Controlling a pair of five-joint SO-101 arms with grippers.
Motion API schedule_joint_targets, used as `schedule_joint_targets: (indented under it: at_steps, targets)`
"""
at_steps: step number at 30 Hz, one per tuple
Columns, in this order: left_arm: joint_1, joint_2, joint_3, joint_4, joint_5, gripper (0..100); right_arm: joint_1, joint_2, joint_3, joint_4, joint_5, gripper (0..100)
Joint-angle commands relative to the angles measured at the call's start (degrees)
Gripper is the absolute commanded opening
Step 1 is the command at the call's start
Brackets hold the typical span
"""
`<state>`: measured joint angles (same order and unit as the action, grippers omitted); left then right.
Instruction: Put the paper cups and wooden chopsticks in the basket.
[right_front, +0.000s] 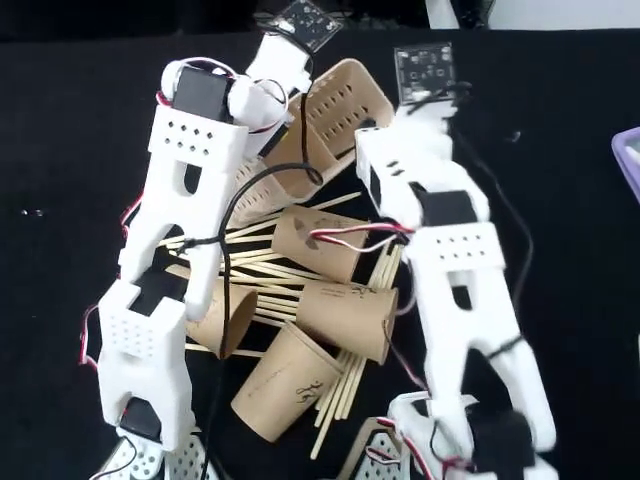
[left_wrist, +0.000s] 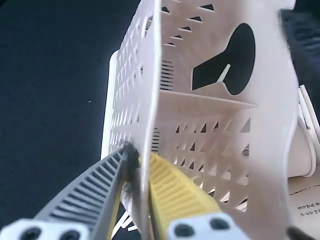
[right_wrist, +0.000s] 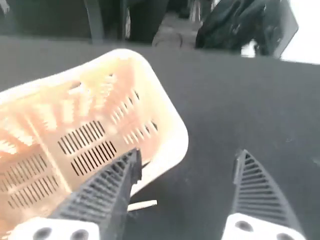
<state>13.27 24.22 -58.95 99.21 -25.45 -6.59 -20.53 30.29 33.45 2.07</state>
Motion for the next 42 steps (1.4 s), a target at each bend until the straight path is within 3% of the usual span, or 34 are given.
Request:
schedule_joint_targets:
  at_steps: [1,6,7,10,12,15,18,23,25,33,37,42]
  targets:
    - [0.75,-3.43,-0.66,-0.09,-0.70,3,0.44,3.12,-3.38,-4.57,0.26,30.1]
    - [1.19,-3.43,-1.10,-0.09,-0.53,3,0.79,7.69,-3.65,-6.95,0.26,28.2]
    - [1.19,-3.43,-1.19,-0.09,-0.53,3,0.79,8.31,-3.65,-6.77,0.26,24.3]
    - [1.19,-3.52,-1.10,0.18,-0.44,3,1.41,8.75,-3.21,-6.95,-0.18,0.0]
    - [1.10,-3.43,-0.57,0.35,-0.35,3,2.29,8.31,-2.42,-7.03,-0.26,4.0]
    - [0.48,-3.43,-1.19,0.70,-0.35,3,4.04,6.37,-0.04,-7.74,-1.93,1.2]
    - [-0.66,-4.04,-2.33,0.00,1.58,11,6.15,2.86,4.18,-10.64,-5.54,1.1]
    - [-1.54,-4.04,-10.59,0.00,24.00,21,6.33,-1.98,10.95,-14.77,-5.80,1.1]
    - [-1.54,-3.96,-14.11,-0.18,29.01,23,6.33,-2.95,12.53,-16.00,-5.80,1.1]
    - [-4.18,-4.84,-22.29,1.85,30.68,23,6.33,-3.30,13.14,-16.70,-6.07,1.1]
    - [-4.88,-11.69,-16.04,1.93,30.68,20,4.66,-3.21,11.56,-16.70,-5.89,1.1]
    - [-0.40,-29.89,9.71,1.85,31.03,20,4.66,-3.21,10.68,-16.62,-5.98,1.1]
